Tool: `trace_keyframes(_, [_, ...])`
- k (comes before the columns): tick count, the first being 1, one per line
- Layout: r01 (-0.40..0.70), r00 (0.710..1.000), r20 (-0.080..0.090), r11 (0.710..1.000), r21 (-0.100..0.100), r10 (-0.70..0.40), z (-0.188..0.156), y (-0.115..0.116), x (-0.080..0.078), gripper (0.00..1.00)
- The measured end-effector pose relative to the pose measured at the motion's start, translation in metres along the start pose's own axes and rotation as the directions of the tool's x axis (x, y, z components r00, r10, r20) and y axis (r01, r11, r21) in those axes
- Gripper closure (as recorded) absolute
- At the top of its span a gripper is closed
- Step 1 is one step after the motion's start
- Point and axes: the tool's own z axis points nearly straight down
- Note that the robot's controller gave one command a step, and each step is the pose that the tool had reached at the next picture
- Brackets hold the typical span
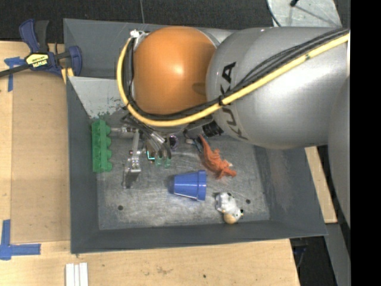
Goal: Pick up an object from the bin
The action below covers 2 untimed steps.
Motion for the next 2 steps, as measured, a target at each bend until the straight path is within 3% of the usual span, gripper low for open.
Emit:
trace_keyframes(1, [-0.005,1.0,0.008,1.0,-0.002,0.005,-0.0042,-0.0014,-0.0021,1.0])
trace_keyframes(2, [-0.005,1.0,0.008,1.0,-0.002,0.005,-0.0042,-0.0014,-0.0021,1.0])
